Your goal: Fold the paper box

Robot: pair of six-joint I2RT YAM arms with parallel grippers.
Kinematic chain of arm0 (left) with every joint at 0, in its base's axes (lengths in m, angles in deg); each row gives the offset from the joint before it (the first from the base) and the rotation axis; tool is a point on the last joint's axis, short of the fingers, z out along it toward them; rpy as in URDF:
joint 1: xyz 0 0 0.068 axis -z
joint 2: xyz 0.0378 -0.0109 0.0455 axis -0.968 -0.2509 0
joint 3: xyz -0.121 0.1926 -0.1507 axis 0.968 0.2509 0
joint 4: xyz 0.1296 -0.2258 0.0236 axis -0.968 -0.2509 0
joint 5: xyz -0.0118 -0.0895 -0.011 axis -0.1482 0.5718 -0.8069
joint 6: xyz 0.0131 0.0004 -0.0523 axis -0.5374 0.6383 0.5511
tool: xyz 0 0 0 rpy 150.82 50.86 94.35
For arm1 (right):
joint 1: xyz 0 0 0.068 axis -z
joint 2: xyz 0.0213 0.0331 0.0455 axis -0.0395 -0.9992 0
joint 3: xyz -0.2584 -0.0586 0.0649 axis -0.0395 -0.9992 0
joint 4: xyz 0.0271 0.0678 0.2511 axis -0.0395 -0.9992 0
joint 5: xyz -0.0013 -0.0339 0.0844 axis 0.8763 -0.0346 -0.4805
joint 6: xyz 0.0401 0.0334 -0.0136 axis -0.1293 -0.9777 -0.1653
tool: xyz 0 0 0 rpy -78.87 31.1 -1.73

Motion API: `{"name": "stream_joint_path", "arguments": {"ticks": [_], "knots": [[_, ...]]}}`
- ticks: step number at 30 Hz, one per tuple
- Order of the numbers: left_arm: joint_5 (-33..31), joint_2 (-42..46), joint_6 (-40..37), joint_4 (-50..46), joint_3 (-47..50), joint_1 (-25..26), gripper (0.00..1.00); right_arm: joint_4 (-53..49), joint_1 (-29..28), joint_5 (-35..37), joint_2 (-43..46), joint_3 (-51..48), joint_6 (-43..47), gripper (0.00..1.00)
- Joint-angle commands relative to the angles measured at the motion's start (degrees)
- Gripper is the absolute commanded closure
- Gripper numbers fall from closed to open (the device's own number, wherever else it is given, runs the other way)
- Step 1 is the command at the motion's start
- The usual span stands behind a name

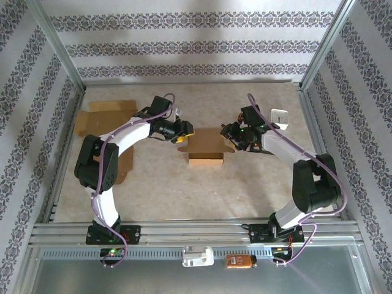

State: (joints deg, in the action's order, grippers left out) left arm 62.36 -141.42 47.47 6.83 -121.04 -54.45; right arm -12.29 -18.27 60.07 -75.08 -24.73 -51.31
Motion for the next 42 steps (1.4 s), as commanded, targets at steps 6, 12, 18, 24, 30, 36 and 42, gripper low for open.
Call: {"name": "stream_joint_path", "arguments": {"ticks": [6,12,18,24,30,36,42], "knots": [[-4.9,2.9,0.2,-2.4,0.4,1.6,0.49,-6.4,-1.0,2.9,5.3,2.6,8.7,0.47],[-5.4,2.0,1.3,-1.6,2.1,3.5,0.52,-8.1,-2.2,1.1,2.5,3.4,8.9,0.55],[-7.2,1.1,2.2,-0.1,4.0,4.7,0.64,-7.6,-4.3,2.9,-0.4,2.8,10.8,0.68],[-9.1,1.4,4.1,3.6,8.6,4.8,0.74,-6.7,-6.6,7.7,-2.4,1.0,12.3,0.76],[-9.6,2.0,3.7,3.6,9.6,4.7,0.76,-6.9,-7.3,11.0,-2.5,-0.1,13.6,0.75],[-12.7,6.6,1.6,0.3,8.2,4.7,0.67,-7.8,-7.3,11.0,2.4,1.2,13.7,0.63],[-15.3,9.1,1.1,0.1,8.4,4.8,0.44,-8.0,-7.2,14.4,3.2,2.0,16.1,0.44]]}}
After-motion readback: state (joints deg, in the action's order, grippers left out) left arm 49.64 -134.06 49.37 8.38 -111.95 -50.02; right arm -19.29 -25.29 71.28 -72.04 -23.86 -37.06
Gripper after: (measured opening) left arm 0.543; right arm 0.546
